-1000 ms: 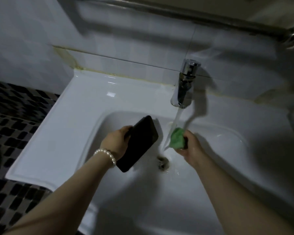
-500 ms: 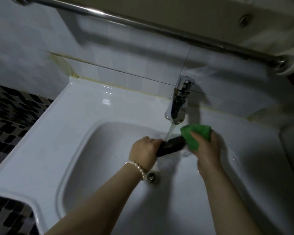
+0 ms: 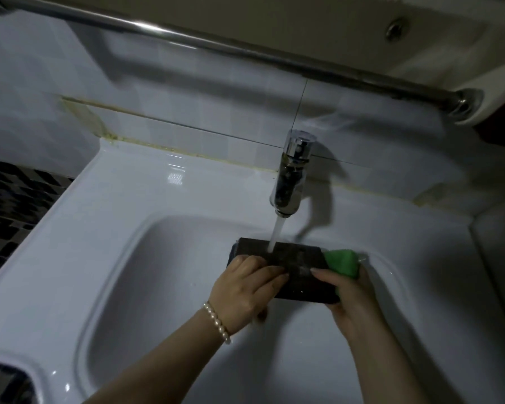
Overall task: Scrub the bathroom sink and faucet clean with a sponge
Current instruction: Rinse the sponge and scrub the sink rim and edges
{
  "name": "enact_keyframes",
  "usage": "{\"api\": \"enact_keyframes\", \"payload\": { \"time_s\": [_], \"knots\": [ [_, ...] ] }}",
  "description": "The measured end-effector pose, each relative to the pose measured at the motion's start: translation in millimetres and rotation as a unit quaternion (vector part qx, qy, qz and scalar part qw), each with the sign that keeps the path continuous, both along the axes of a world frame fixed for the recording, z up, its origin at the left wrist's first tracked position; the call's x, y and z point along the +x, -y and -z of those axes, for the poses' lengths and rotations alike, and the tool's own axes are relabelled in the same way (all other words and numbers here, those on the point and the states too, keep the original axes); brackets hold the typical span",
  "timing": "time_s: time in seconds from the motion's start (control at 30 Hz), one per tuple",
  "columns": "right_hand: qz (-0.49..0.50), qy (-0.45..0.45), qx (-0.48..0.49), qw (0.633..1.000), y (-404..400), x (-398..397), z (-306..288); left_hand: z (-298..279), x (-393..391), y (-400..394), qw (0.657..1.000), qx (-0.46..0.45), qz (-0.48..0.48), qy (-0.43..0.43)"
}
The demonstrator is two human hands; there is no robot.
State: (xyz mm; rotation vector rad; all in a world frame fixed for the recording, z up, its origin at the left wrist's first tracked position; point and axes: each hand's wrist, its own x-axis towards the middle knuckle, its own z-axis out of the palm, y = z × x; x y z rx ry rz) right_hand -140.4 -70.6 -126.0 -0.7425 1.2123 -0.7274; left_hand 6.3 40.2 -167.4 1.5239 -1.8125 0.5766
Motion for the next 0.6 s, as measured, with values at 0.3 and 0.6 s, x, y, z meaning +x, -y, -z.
{"api": "enact_keyframes", "payload": {
  "time_s": [0.3,0.6],
  "knots": [
    [-0.035,0.154,-0.047,0.986,7,9,25,-27,16,-12,0.589,0.168,-0.15,-0.776],
    [-0.1,-0.256,-0.42,0.865,-18,57,36,-29,29,-13,0.474,0.078,-0.062,-0.875]
  ]
}}
